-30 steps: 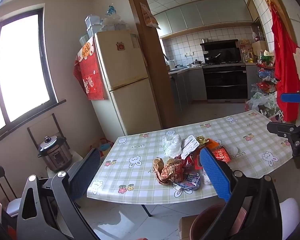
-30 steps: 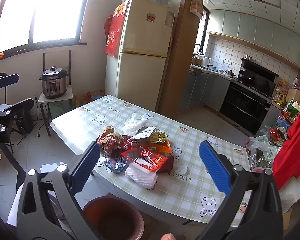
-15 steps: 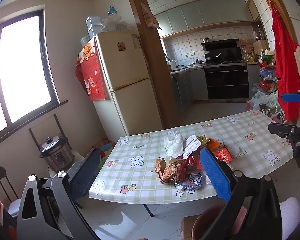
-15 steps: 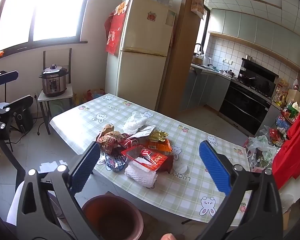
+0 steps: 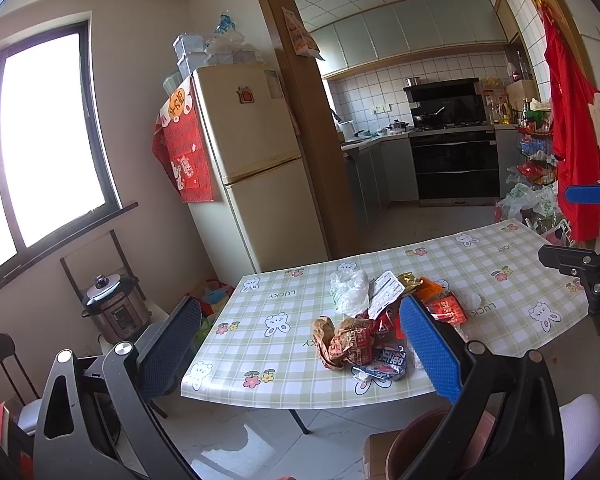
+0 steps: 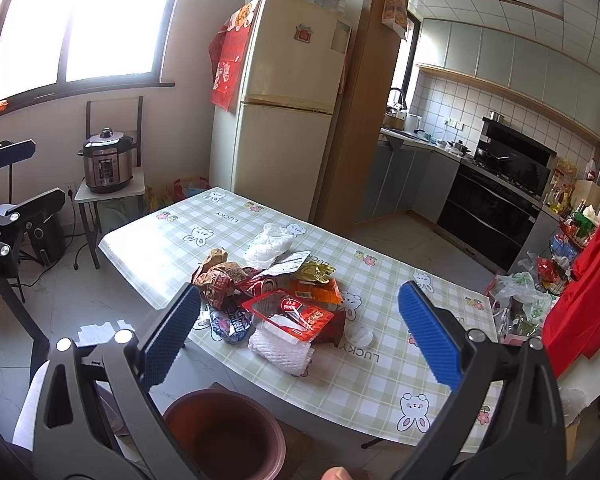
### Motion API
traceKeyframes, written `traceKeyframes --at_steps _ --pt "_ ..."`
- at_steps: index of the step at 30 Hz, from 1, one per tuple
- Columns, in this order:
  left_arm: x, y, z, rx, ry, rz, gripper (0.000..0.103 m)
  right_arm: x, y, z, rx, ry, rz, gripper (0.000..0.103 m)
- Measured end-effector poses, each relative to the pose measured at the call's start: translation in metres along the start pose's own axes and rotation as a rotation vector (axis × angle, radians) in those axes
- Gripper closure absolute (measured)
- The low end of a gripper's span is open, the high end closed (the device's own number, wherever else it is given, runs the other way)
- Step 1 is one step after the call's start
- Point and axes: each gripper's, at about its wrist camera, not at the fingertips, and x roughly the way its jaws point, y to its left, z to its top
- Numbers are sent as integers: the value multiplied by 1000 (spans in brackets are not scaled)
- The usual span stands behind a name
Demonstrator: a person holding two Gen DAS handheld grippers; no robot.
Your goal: Collect trash
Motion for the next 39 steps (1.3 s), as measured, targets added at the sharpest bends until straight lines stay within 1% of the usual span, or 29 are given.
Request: traceKeyframes --at_steps 19,25,39 --pt "0 1 0 2 -1 0 5 0 1 -4 -1 2 -4 5" --pt "0 1 0 1 1 2 5 -4 -2 2 0 5 -2 5" --pt "-1 2 0 -3 -2 10 5 -4 -2 1 -2 7 -3 5"
